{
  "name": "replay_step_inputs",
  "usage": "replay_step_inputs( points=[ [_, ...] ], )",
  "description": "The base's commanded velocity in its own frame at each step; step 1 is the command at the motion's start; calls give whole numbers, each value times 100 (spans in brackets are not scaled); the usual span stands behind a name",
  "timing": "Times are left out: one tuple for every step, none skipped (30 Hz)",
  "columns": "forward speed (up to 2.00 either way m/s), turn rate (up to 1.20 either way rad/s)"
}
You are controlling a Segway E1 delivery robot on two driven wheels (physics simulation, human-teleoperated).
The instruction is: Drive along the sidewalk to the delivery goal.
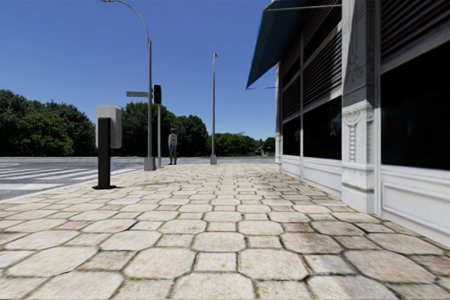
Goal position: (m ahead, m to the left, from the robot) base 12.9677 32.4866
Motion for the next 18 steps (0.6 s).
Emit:
replay_step_inputs(
  points=[
    [200,0],
    [200,0],
    [200,0],
    [200,0],
    [200,0],
    [200,0],
    [200,0],
    [200,0],
    [200,0],
    [200,0],
    [200,0],
    [200,0],
    [200,0],
    [200,0],
    [200,0],
    [200,0],
    [200,0],
    [200,0]
  ],
)
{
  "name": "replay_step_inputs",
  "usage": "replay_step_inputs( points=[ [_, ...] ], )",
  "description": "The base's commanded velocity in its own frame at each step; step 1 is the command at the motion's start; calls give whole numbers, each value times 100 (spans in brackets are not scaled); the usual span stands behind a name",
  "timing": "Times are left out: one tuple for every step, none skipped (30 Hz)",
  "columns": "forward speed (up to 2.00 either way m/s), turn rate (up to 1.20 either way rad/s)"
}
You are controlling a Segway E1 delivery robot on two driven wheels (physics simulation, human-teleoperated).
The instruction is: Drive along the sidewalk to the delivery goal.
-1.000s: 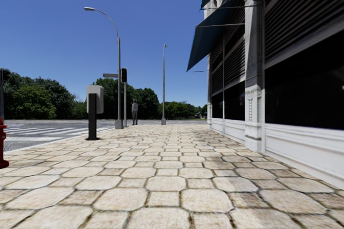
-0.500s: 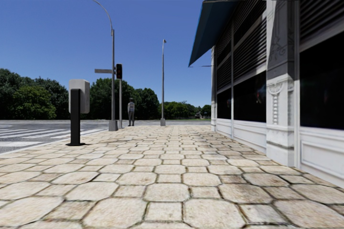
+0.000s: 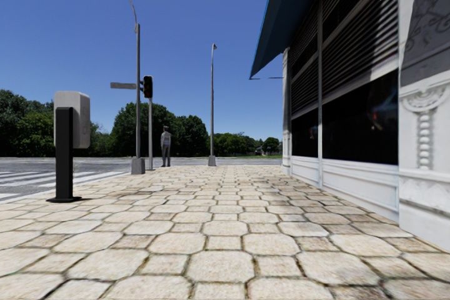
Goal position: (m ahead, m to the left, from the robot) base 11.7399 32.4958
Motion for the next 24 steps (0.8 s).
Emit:
replay_step_inputs(
  points=[
    [200,0],
    [200,0],
    [200,0],
    [200,0],
    [200,0],
    [200,0],
    [200,0],
    [200,0],
    [200,0],
    [200,0],
    [200,0],
    [200,0],
    [200,0],
    [200,0],
    [200,0],
    [200,0],
    [200,0],
    [200,0],
    [200,0],
    [200,0],
    [200,2],
    [200,13],
    [200,26],
    [200,26]
  ],
)
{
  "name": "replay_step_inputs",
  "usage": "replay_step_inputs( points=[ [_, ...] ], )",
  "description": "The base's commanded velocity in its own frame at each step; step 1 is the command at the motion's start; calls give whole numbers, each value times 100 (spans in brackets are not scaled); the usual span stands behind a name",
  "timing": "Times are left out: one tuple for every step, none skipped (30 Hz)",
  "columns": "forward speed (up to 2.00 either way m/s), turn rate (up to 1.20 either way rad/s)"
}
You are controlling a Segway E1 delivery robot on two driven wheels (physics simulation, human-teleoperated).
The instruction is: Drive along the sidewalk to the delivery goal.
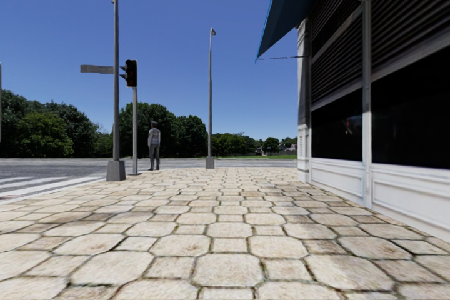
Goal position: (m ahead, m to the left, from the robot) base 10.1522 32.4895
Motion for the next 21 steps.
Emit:
replay_step_inputs(
  points=[
    [200,35],
    [200,36],
    [200,36],
    [200,37],
    [200,40],
    [200,45],
    [200,45],
    [200,46],
    [200,47],
    [200,47],
    [200,47],
    [200,48],
    [200,48],
    [200,48],
    [200,49],
    [200,49],
    [200,49],
    [200,49],
    [200,49],
    [200,51],
    [200,54]
  ],
)
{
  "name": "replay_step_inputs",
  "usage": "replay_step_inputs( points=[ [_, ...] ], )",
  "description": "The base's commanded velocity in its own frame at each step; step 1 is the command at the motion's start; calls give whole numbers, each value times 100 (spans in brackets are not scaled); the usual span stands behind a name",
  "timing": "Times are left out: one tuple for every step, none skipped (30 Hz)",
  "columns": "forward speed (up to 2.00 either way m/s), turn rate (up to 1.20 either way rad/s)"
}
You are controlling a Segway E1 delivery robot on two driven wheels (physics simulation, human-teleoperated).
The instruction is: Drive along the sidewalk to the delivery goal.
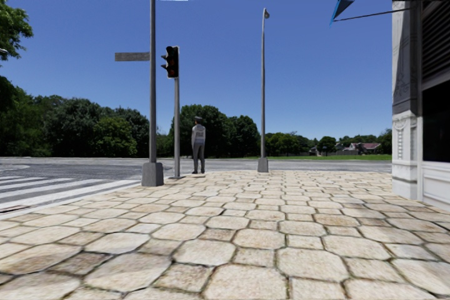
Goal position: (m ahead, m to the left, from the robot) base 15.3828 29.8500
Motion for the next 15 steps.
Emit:
replay_step_inputs(
  points=[
    [200,54],
    [200,54],
    [200,54],
    [200,55],
    [200,55],
    [200,55],
    [200,55],
    [200,55],
    [200,55],
    [200,55],
    [200,55],
    [200,55],
    [200,55],
    [200,58],
    [200,59]
  ],
)
